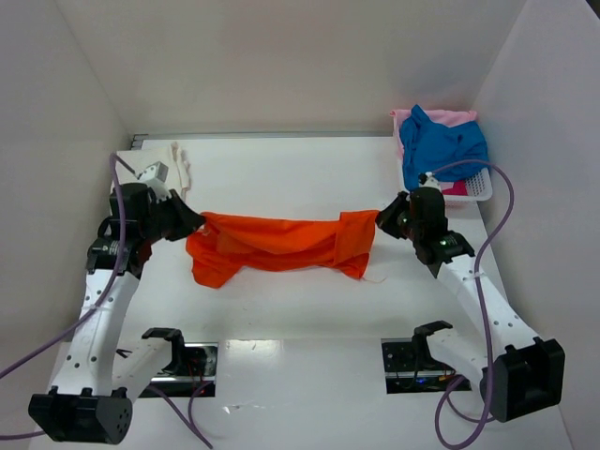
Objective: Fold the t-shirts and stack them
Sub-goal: Flatten out the tshirt
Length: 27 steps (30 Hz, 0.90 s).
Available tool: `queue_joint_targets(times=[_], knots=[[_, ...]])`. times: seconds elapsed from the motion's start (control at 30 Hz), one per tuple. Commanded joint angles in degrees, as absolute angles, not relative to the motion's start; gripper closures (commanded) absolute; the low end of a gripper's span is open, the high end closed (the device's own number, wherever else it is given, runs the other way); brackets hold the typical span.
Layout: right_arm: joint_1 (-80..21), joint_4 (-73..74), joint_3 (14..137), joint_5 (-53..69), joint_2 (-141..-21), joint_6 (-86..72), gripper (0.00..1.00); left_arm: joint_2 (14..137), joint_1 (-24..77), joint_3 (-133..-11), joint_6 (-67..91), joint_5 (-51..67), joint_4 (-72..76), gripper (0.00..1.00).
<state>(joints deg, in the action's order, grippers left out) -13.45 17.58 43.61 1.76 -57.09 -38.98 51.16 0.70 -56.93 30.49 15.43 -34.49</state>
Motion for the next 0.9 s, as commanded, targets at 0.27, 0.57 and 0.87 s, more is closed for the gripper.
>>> queue_joint_targets(times=[0.27, 0.57, 0.87], knots=[[-13.01, 14.77, 43.50, 1.67, -56.90, -38.94, 0.93, 38.85, 4.48, -52.29, 31.91, 28.03, -43.07, 0.16], [-13.01, 14.24, 43.51, 2.20, -57.13, -38.41, 0.93, 48.31, 4.48, -53.43, 32.01, 19.93, -36.57, 0.00], [-13.01, 14.24, 44.03, 2.20, -57.13, -38.41, 0.92, 67.86, 6.41, -55.89, 26.72, 14.88, -29.24, 0.00]])
